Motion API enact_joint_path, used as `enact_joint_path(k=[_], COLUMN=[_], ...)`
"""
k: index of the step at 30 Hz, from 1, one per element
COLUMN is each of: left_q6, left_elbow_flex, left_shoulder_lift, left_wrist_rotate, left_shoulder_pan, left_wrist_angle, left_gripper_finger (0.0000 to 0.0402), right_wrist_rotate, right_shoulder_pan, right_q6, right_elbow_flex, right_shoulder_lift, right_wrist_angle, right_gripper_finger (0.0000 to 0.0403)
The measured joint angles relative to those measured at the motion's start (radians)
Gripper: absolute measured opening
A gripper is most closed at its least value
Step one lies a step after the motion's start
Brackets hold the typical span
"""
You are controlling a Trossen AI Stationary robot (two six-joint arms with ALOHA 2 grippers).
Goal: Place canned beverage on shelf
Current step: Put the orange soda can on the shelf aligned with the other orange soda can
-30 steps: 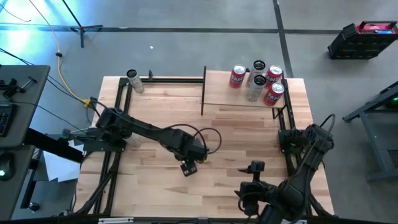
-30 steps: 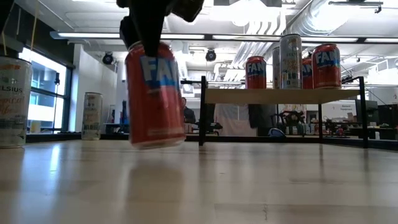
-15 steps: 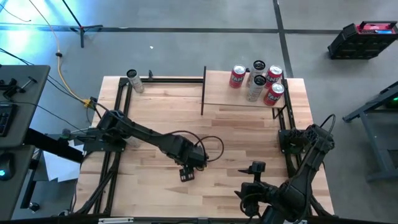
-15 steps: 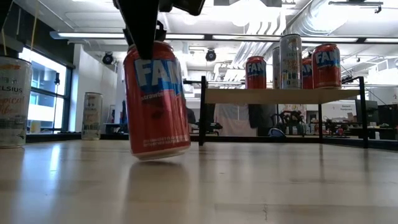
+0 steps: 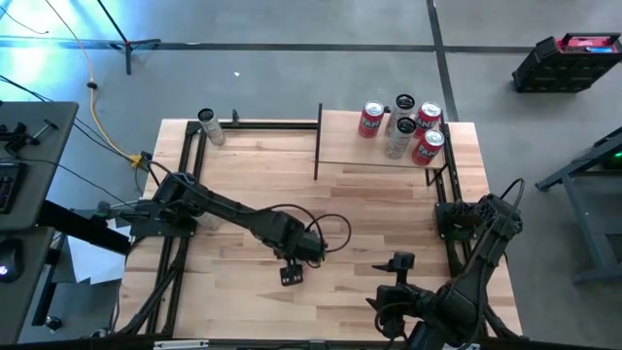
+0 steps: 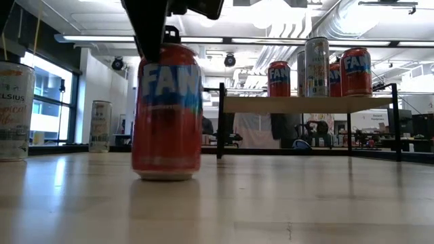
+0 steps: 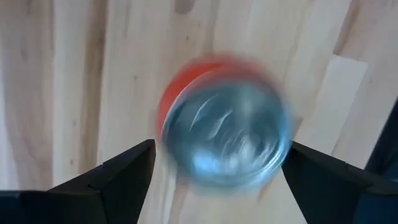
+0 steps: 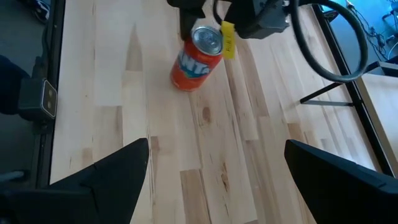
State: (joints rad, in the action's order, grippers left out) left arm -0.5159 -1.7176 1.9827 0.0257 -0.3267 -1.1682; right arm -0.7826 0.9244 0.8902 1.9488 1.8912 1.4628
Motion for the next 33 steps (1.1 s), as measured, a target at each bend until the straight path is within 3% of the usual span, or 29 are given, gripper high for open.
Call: enact_joint_path(k=[12,17,22,26,33], left_q6=[-0.035,-0.107,-0.229,-0.346,-0.523], left_elbow_flex=[0.001,0.001,0.008,0.094,0.346], left_shoulder_lift=[-0.050,-0.148,-0.250,-0.335,-0.463], left_wrist_rotate=[-0.038,-0.126,-0.312,-0.448,-0.488], left_shoulder_pan=[-0.034,-0.112,-0.236,-0.324,-0.394], left_wrist_angle=[-0.028,-0.064,-0.115,-0.116,-0.100], left_gripper_finger=[0.0332,0.0333,0.0333,0.0333,0.0333], right_wrist_rotate=[0.012,0.022,0.031,0.087,0.308], right_shoulder_pan=[-0.019,-0.059,-0.115,-0.186,-0.337], right_q6=[-0.032,-0.148,-0.330,-0.488,-0.765], right_elbow_flex=[0.000,0.000,0.000,0.000,0.000], right_shoulder_lift=[0.001,0.001,0.001,0.022,0.104], right_wrist_angle=[-0.017,-0.113,-0.246,-0.390,-0.623], right_gripper_finger=[0.0365,0.0391,0.0396,0.0399,0.0400])
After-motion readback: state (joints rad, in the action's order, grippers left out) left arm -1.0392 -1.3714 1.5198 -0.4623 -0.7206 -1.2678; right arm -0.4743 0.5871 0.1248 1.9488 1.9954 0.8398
